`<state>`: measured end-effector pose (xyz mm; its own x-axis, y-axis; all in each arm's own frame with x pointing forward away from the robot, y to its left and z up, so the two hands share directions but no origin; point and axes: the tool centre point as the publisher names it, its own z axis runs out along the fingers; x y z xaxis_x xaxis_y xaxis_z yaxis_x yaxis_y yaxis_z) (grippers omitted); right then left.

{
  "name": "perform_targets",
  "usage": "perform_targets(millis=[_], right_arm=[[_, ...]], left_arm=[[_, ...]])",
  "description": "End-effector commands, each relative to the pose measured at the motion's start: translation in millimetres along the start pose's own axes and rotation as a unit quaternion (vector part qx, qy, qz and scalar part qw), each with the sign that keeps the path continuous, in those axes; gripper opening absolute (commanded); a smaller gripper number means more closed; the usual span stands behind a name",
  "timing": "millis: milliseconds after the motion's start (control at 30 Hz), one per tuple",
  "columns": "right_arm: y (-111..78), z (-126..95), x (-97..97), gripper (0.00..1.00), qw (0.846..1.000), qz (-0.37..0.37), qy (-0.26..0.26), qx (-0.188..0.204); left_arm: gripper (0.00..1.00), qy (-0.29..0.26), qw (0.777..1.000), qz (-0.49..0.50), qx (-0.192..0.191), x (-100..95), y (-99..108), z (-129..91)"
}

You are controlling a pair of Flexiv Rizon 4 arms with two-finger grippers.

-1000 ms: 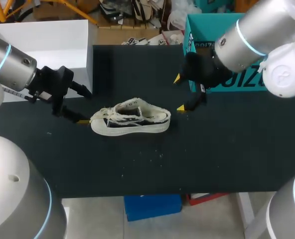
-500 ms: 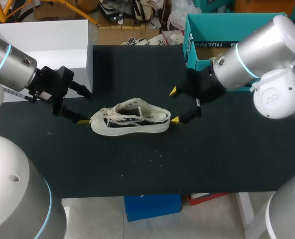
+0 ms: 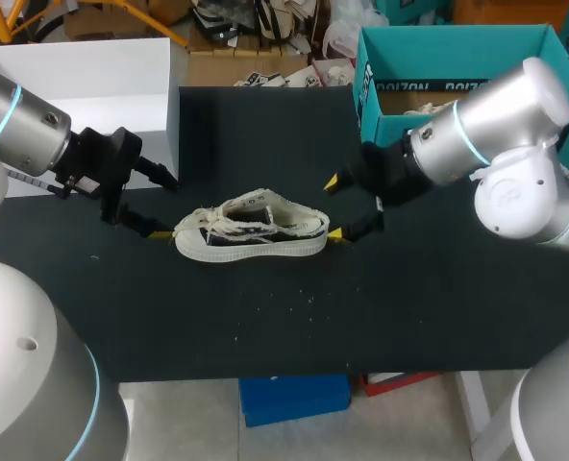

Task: Take the shoe out of the shoebox, open the shoe tongue, remove and reinsert the insole, then place the shoe into the shoebox

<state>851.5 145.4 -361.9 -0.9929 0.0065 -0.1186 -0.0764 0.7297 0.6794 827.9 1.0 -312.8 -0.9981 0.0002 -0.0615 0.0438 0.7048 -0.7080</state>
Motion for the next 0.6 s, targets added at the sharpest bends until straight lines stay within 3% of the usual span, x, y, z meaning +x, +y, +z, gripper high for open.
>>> perform_targets(millis=[33,367,600], right_arm=[[-5.7,18.6,-8.0,1.00,1.000,-0.001,0.003,-0.018],[-16.9,39.1,-19.1,1.00,0.999,-0.005,0.006,-0.041],[-15.0,49.3,-18.0,1.00,0.998,-0.002,0.012,-0.057]], left_arm=[[1.00,-0.002,1.000,0.001,0.000,0.9,1.0,0.3],[1.00,-0.002,1.000,0.001,0.000,0.9,1.0,0.3],[1.00,-0.002,1.000,0.001,0.000,0.9,1.0,0.3]])
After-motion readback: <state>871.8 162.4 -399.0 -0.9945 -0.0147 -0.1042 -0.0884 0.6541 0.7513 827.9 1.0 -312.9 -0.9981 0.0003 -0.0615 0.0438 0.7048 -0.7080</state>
